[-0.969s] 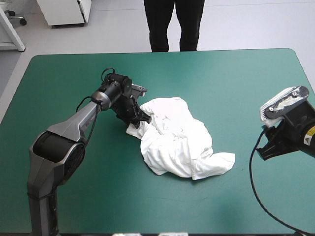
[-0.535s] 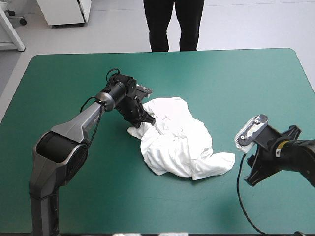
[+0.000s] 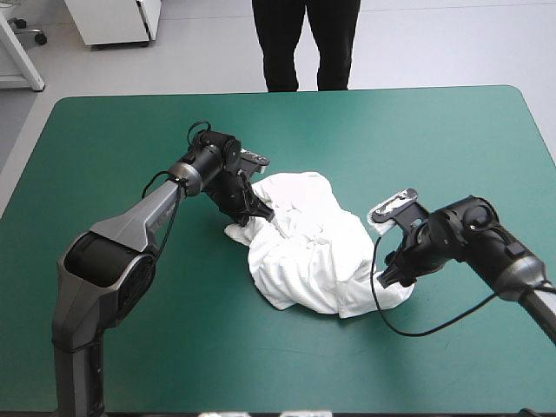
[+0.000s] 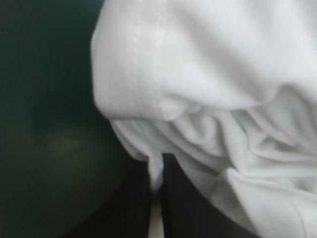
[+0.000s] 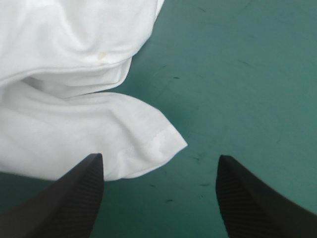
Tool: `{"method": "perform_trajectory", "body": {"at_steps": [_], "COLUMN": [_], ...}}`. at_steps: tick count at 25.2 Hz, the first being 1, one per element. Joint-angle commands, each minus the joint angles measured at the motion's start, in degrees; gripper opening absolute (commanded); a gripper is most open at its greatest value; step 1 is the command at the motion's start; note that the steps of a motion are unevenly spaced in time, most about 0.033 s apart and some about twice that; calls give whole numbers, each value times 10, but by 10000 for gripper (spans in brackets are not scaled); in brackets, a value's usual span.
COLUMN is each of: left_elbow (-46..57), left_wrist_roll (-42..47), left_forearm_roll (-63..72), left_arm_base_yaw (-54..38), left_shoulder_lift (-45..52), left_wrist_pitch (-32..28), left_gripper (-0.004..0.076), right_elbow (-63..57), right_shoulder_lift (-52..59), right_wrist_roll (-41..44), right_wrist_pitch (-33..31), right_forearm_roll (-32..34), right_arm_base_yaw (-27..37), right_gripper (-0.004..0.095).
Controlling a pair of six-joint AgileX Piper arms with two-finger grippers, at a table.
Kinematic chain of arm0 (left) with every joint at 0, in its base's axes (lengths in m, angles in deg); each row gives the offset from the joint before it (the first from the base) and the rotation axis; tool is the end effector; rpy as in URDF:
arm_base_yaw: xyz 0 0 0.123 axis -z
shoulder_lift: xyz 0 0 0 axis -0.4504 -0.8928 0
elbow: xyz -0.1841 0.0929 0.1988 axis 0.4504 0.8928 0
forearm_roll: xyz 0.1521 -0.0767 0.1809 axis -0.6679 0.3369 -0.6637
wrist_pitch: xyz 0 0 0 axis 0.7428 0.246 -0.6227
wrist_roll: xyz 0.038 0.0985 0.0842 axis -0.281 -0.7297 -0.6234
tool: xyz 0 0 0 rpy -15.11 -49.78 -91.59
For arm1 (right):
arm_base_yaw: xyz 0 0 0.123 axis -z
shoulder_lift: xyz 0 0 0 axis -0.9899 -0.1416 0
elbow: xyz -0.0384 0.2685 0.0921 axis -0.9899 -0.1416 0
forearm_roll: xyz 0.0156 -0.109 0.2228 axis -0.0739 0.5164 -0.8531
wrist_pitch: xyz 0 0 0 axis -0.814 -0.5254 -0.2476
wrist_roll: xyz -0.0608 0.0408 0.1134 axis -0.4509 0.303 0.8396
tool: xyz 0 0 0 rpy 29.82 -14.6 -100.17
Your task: Fold the cloth
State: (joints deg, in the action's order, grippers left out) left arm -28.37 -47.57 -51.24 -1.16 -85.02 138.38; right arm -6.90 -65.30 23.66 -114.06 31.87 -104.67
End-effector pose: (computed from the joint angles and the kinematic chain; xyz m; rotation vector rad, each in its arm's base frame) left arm 0.3905 -0.1996 0.1690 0.8221 2.9401 -0.1522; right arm 0.2454 0.0958 0.2449 -0.8556 2.6444 -0.0301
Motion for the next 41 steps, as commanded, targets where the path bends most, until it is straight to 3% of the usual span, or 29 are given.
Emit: {"method": "perform_trajectory", "body": {"at_steps": [1, 10, 11, 14, 18, 23, 29, 37, 41], "left_elbow": [2, 2, 2, 2, 1, -17, -35, -40, -44], "left_wrist_roll": [-1, -1, -1, -1, -1, -1, -10, -16, -18], "left_forearm_roll": [57, 57, 57, 57, 57, 57, 56, 4, -4], "left_arm_base_yaw": [11, 11, 11, 11, 11, 11, 11, 11, 11], "left_shoulder_lift": [3, 14, 16, 18, 18, 19, 59, 206, 303], "left_wrist_pitch": [-6, -1, -4, -5, -10, -8, 0, 14, 11], "left_gripper": [-9, -9, -9, -9, -9, -9, -9, -9, -9], "right_elbow": [14, -2, -14, -67, -83, -77, -8, 224, 333], "right_shoulder_lift": [-34, -123, -123, -123, -123, -123, -103, -39, -4], "right_wrist_roll": [0, 17, 17, 17, 30, 46, 56, 70, 90], "right_wrist_pitch": [31, 22, 12, 2, 5, 19, -35, -147, -157], "right_forearm_roll": [2, 1, -5, -16, -16, -13, -15, -15, -15], "right_arm_base_yaw": [0, 0, 0, 0, 0, 0, 0, 0, 0], "right_gripper": [623, 602, 564, 265, -17, -17, -17, -17, -17]}}
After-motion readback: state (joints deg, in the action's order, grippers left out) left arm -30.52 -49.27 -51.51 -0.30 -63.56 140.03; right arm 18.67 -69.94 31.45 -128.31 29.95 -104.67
